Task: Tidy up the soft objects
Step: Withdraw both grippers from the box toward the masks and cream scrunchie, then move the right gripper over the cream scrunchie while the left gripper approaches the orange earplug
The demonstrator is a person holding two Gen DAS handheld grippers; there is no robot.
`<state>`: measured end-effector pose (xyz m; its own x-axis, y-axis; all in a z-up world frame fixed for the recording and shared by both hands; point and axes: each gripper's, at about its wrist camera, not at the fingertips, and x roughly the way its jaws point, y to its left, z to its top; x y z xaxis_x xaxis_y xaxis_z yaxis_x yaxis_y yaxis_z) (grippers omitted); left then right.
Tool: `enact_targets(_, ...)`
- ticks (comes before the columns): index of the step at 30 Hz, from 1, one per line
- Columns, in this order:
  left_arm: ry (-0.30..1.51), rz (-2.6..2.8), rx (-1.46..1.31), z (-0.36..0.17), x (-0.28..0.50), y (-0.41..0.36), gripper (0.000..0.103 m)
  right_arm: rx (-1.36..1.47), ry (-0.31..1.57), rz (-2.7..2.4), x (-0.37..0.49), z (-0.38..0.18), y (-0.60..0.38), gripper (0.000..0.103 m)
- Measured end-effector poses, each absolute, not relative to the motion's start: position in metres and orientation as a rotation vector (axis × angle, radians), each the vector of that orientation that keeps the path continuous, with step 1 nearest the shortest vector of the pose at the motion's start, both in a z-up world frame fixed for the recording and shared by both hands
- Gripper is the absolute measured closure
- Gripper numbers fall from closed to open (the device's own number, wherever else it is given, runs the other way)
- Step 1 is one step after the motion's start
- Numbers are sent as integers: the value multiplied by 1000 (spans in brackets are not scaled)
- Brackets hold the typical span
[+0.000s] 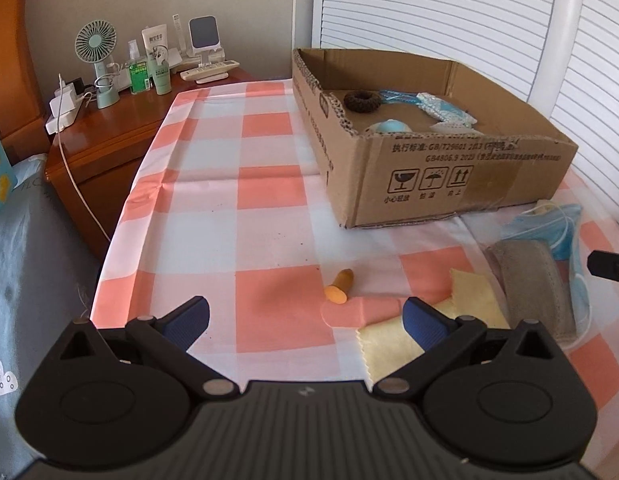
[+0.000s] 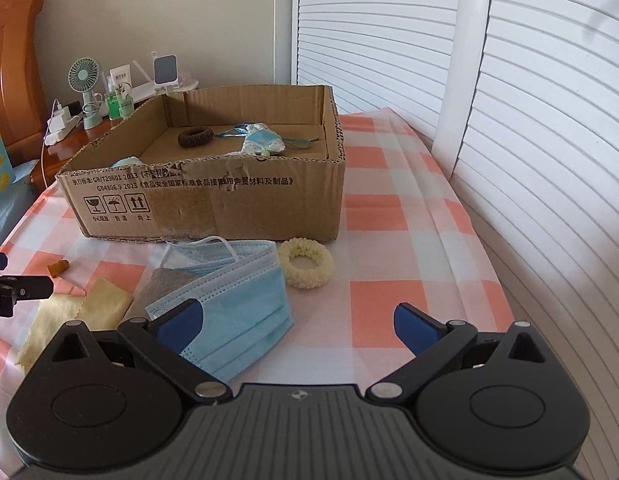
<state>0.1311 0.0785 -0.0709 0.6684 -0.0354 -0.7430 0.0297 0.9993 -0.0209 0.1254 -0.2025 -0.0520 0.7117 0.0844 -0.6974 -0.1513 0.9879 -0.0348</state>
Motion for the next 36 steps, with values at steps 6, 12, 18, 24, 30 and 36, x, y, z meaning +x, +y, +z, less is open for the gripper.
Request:
enact_targets(6,873,36,-12,-77,137,96,1,-92,753,137,131,-49,-201,0)
enact_targets(12,880,53,-30,-82,144,102,1,-95,747,154,134,-50,-194,0)
enact_targets(18,867,36,-9,-83,157,98,1,-106,745,147,134,-50,-193,0)
enact_targets(24,851,20,15,-83,164,94,1,-101,746,139,133,-51,-197,0)
enact_targets(30,837,-8,27,-84,168,85,1,-94,748,146,134,-52,-195,0)
enact_targets(36,829,-50,40,-85,172,78,1,-101,746,145,133,-53,-196,0)
